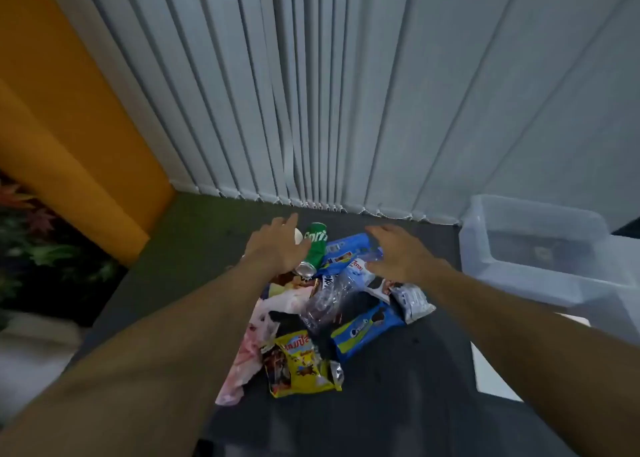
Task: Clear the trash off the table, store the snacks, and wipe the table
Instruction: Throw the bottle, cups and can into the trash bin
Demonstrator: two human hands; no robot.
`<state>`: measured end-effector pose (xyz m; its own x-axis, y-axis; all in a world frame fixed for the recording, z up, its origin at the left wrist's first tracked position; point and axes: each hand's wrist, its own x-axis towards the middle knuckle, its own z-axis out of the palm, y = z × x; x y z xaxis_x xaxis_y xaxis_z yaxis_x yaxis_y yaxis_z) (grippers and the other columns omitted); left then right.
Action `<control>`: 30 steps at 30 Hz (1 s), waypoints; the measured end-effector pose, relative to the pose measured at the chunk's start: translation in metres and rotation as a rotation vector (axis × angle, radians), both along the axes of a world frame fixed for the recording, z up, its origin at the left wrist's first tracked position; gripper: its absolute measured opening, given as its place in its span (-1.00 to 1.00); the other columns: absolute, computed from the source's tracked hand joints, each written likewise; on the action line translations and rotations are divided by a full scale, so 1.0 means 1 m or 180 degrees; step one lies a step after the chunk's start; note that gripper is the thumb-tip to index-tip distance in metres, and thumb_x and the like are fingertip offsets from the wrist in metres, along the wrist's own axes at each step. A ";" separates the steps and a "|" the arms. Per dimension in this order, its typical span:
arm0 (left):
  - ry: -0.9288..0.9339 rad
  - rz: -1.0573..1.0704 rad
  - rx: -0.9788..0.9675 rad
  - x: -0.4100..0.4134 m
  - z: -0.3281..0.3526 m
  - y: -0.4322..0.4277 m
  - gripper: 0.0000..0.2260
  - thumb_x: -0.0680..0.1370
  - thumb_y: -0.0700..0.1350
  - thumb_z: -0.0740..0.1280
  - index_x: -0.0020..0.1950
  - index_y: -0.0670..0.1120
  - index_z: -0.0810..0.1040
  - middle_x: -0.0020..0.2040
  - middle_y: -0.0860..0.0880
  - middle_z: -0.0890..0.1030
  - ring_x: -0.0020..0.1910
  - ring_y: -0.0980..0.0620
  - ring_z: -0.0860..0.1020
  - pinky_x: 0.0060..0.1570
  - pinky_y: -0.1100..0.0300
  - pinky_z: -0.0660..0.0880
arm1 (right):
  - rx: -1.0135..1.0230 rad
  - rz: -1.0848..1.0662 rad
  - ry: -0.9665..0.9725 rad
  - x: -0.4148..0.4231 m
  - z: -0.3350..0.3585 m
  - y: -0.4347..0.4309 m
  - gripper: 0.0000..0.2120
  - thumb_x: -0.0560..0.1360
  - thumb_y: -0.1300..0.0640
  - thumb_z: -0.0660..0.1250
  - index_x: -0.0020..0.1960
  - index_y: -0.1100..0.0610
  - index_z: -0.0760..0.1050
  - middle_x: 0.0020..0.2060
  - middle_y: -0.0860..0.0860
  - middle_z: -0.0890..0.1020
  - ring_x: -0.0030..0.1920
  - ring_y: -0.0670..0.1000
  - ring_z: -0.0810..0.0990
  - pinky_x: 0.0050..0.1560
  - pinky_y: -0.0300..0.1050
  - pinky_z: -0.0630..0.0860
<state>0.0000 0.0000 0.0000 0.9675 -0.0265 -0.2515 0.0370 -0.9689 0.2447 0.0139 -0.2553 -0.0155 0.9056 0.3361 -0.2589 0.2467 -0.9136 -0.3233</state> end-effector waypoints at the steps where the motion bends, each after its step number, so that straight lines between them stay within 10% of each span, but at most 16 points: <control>1: 0.0075 0.0064 0.0028 0.003 -0.006 -0.002 -0.35 0.60 0.25 0.14 0.61 0.01 0.06 0.56 -0.13 0.23 0.44 -0.25 0.33 0.36 -0.12 0.34 | -0.0094 0.0032 0.0084 0.003 -0.007 0.000 -0.25 0.47 -0.06 0.41 0.56 0.02 0.17 0.51 0.05 0.29 0.49 0.12 0.24 0.42 0.14 0.31; 13: 0.0295 0.0694 0.0348 0.024 -0.087 0.005 -0.46 0.56 0.13 0.25 0.43 -0.13 0.25 0.29 -0.25 0.46 0.28 -0.24 0.37 0.17 -0.08 0.38 | -0.0707 0.1388 0.0082 0.017 -0.080 0.016 -0.19 0.38 -0.01 0.52 0.54 -0.06 0.23 0.51 -0.01 0.26 0.51 0.10 0.16 0.52 0.17 0.03; 24: 0.0662 0.1120 0.0506 0.037 -0.094 -0.001 -0.26 0.54 0.31 0.17 0.53 -0.14 0.11 0.34 -0.25 0.47 0.42 -0.25 0.24 0.32 -0.08 0.24 | -0.0491 0.1466 0.0084 0.027 -0.078 0.015 -0.29 0.40 0.06 0.50 0.49 -0.07 0.32 0.45 -0.02 0.33 0.46 0.08 0.23 0.49 0.10 0.12; 30: 0.0608 0.1162 0.0473 0.041 -0.101 -0.001 -0.48 0.59 0.16 0.15 0.41 -0.16 0.25 0.32 -0.24 0.50 0.37 -0.24 0.35 0.27 -0.06 0.27 | -0.0462 0.1318 0.0019 0.024 -0.072 0.007 -0.29 0.40 0.02 0.50 0.49 -0.08 0.31 0.42 -0.01 0.35 0.46 0.08 0.24 0.47 0.09 0.14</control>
